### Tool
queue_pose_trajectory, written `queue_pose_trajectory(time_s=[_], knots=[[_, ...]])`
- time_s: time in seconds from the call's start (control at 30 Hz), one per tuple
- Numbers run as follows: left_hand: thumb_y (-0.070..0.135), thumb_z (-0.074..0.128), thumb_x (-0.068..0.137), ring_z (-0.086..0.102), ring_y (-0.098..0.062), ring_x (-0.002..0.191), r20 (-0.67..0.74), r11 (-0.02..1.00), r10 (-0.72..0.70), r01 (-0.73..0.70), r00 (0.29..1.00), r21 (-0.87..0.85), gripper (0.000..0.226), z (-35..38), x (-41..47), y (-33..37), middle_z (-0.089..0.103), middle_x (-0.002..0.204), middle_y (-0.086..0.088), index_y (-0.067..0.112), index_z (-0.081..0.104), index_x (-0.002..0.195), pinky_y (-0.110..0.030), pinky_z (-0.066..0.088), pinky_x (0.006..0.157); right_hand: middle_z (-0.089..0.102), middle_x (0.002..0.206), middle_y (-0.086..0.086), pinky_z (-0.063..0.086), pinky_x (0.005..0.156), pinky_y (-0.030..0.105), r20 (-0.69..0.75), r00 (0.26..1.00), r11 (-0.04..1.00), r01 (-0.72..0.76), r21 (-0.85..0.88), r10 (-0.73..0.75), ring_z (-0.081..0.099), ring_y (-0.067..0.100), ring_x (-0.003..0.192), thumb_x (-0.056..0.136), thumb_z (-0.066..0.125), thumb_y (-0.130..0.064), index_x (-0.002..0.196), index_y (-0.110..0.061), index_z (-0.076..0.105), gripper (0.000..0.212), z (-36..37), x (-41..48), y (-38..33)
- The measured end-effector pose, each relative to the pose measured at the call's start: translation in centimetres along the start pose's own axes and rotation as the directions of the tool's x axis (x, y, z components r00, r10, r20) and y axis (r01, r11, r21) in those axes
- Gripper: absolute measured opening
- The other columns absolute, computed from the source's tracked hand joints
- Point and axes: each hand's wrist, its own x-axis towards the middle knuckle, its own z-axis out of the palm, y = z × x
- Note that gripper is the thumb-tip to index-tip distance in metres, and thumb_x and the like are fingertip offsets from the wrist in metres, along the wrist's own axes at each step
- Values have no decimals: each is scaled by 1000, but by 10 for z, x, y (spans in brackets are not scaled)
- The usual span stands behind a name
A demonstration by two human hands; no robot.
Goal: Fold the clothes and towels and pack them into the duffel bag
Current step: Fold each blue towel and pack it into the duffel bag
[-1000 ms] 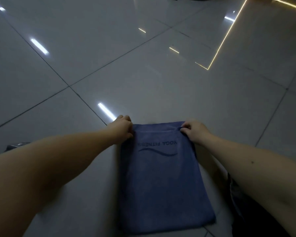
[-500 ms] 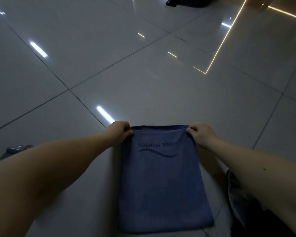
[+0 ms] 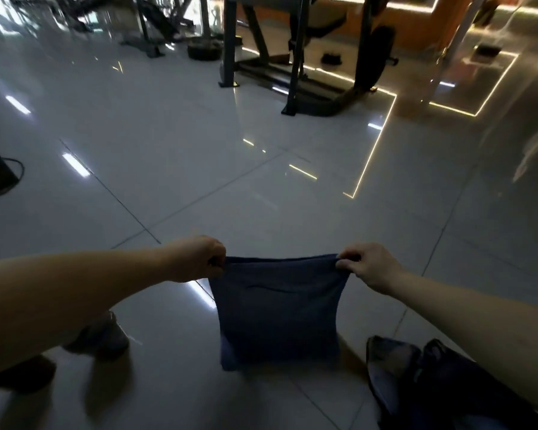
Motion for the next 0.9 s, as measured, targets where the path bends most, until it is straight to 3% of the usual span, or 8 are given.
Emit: queue_pose_trajectory(time_s=[0.17, 0.27, 0.37, 0.53, 0.67, 0.73, 0.8, 0.9], knots=[[31, 64, 89, 51, -19, 69, -274, 998, 13, -30, 962, -58, 26, -36, -35, 33, 52, 74, 5, 21, 50, 70, -33, 46, 65, 66, 81, -13, 38, 65, 23, -54, 997, 991, 56, -117, -63, 57, 1, 75, 96, 65, -29, 88, -29, 72, 11, -29, -48, -24], [26, 64, 91, 49, -22, 63, -421, 995, -38, -5, 906, -100, 31, -31, -46, 37, 51, 68, 2, 20, 46, 67, -31, 39, 58, 67, 81, -7, 44, 68, 29, -209, 976, 998, 49, -28, -54, 60, 11, 77, 99, 61, -27, 89, -22, 71, 15, -23, -65, -30], [23, 63, 92, 47, -21, 62, -399, 998, 27, -47, 916, -38, 32, -24, -56, 39, 48, 67, 2, 18, 45, 66, -31, 39, 57, 65, 78, -5, 42, 66, 29, -238, 968, 997, 79, -17, -81, 58, 10, 74, 100, 59, -23, 86, -21, 68, 16, -16, -78, -34], [19, 64, 86, 45, -22, 60, -390, 997, 24, -51, 921, -60, 41, -18, -64, 38, 43, 64, 4, 26, 33, 61, -36, 42, 56, 70, 89, -7, 48, 72, 20, -217, 968, 991, 117, -61, -128, 64, 8, 83, 98, 61, -18, 101, -21, 72, 12, -19, -85, -32], [39, 50, 84, 45, -23, 62, -317, 996, 51, -73, 947, -59, 32, -14, -67, 40, 42, 65, 6, 25, 32, 61, -37, 43, 56, 64, 78, -15, 43, 67, 21, -244, 960, 989, 118, -90, -137, 60, 1, 74, 96, 64, -18, 100, -22, 71, 9, -20, -83, -32], [47, 41, 84, 45, -23, 63, -307, 995, 64, -83, 950, -51, 33, -14, -66, 38, 39, 65, 8, 28, 28, 61, -36, 43, 56, 64, 80, -12, 42, 66, 20, -253, 959, 990, 104, -92, -125, 59, 0, 73, 96, 64, -19, 109, -24, 66, 14, -19, -82, -29], [37, 52, 90, 43, -22, 62, -315, 995, 65, -84, 947, -47, 40, -14, -65, 37, 37, 64, 8, 27, 26, 61, -35, 40, 55, 68, 86, -5, 41, 67, 16, -243, 963, 991, 97, -96, -118, 61, 6, 76, 97, 63, -19, 124, -24, 61, 27, -19, -82, -26], [35, 52, 90, 41, -23, 61, -332, 996, 57, -77, 942, -50, 40, -16, -62, 37, 37, 63, 7, 25, 26, 61, -31, 32, 53, 72, 96, -1, 46, 74, 24, -206, 971, 977, 80, -196, -121, 64, 17, 86, 98, 61, -18, 113, -20, 70, 17, -19, -77, -23]])
